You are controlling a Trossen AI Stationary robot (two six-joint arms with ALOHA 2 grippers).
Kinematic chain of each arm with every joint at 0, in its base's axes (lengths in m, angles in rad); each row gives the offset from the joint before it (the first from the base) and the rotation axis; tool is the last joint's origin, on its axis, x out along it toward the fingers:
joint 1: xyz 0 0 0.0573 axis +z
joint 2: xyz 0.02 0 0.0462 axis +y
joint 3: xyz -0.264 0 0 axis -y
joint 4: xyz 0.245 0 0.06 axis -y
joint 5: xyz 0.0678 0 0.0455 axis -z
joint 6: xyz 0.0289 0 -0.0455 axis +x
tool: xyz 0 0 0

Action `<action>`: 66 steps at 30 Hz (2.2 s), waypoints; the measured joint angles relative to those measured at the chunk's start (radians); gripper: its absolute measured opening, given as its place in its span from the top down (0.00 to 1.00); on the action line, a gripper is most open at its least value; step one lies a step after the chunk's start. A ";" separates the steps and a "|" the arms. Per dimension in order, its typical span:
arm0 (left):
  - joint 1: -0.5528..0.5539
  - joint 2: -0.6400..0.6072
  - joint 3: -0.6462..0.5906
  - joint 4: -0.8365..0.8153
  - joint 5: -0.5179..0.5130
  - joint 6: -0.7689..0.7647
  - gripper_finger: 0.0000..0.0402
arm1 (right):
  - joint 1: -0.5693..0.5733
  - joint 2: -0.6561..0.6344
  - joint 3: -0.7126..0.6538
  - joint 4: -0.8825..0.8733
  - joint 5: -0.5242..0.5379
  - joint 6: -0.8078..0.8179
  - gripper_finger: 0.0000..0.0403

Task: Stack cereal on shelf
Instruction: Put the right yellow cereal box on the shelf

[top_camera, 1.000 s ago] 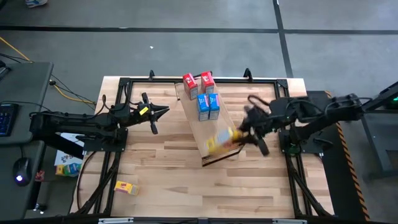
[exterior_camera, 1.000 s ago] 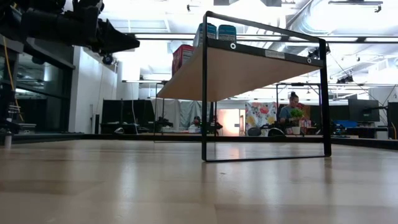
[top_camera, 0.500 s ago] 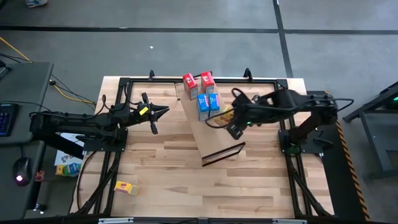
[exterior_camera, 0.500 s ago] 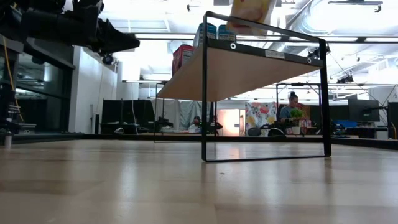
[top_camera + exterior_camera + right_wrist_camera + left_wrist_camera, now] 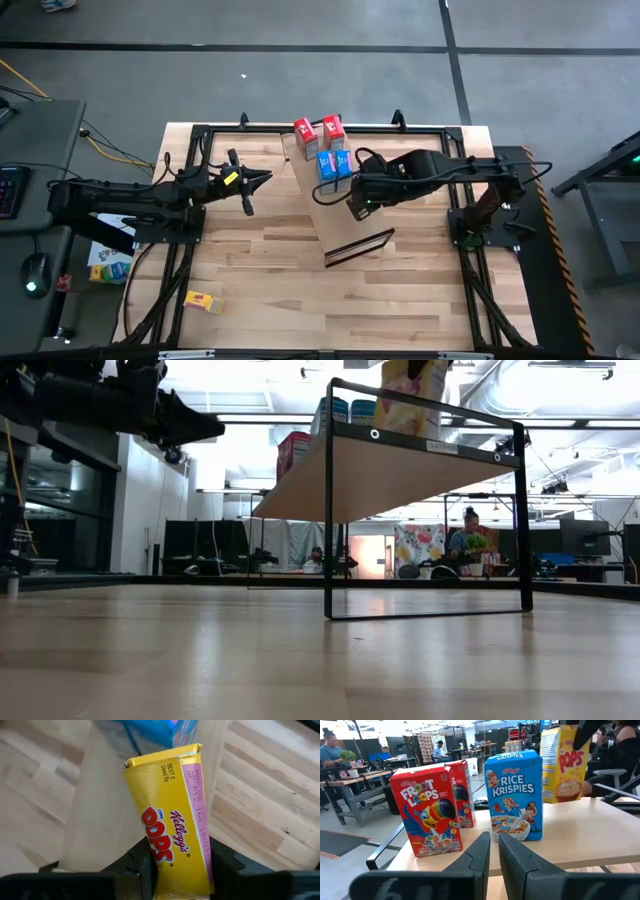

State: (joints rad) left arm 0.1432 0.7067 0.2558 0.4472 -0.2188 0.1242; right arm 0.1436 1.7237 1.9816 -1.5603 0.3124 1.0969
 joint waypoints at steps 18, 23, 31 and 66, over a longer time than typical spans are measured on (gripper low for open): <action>0.000 0.000 0.000 0.008 0.000 0.010 0.92 | 0.028 0.018 -0.001 0.044 0.028 0.074 0.70; 0.000 0.000 0.000 0.008 0.000 0.010 0.92 | 0.028 0.017 -0.001 0.038 0.027 0.092 0.70; 0.000 0.000 0.000 0.008 0.000 0.010 0.92 | 0.028 0.017 -0.001 0.043 0.011 0.074 0.70; 0.000 0.000 0.000 0.003 0.000 0.010 0.92 | 0.029 0.053 -0.001 0.034 0.050 0.159 0.70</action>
State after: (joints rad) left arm 0.1435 0.7067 0.2558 0.4501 -0.2192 0.1337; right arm 0.1730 1.7768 1.9804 -1.5261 0.3622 1.2563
